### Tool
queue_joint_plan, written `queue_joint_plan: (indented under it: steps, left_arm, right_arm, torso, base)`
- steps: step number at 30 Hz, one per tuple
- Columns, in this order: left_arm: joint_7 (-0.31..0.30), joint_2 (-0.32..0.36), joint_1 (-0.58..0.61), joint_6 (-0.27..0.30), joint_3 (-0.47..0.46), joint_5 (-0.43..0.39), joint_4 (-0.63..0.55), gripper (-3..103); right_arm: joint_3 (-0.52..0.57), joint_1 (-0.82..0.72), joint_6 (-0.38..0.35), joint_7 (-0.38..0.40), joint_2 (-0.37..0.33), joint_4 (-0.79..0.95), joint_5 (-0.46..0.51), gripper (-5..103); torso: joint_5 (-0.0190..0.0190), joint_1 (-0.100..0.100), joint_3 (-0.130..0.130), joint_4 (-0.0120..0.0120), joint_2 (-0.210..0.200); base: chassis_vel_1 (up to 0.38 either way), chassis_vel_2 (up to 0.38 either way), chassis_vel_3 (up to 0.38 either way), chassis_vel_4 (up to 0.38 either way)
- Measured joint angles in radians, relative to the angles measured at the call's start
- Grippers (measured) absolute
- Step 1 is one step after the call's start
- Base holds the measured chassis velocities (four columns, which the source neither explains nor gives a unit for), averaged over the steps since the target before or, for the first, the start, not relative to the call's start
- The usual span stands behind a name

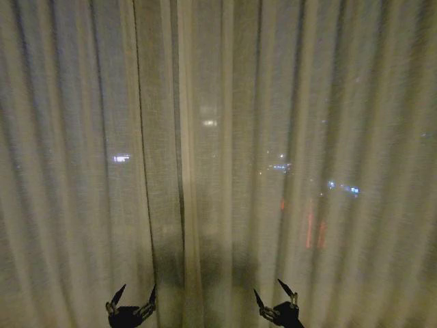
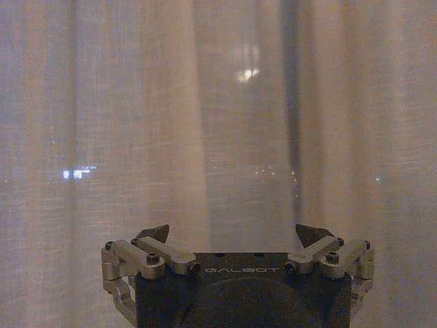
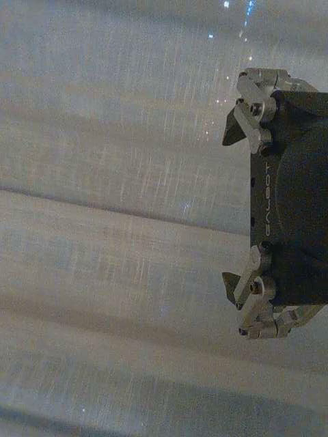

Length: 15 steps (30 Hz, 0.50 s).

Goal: Open the curtains by pulling them apart, changing their state from closed to fully open.

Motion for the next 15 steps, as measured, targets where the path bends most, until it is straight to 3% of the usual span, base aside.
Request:
queue_joint_plan:
  steps: [8, 15]
  left_arm:
    - [0.000, 0.005, -0.010, -0.012, 0.007, -0.004, 0.021, 100]
    - [0.003, 0.006, -0.013, -0.020, 0.006, -0.004, 0.033, 100]
  right_arm:
    - [-0.011, -0.007, 0.003, 0.028, 0.000, 0.002, 0.009, 100]
    - [-0.015, -0.009, 0.004, 0.023, 0.000, 0.003, -0.010, 100]
  torso:
    - [-0.0004, 0.000, 0.000, -0.0001, 0.000]
    - [0.0006, -0.002, -0.001, -0.0002, 0.001]
  base:
    - [-0.013, 0.295, -0.002, -0.285]
    - [0.047, -0.021, -0.048, 0.014]
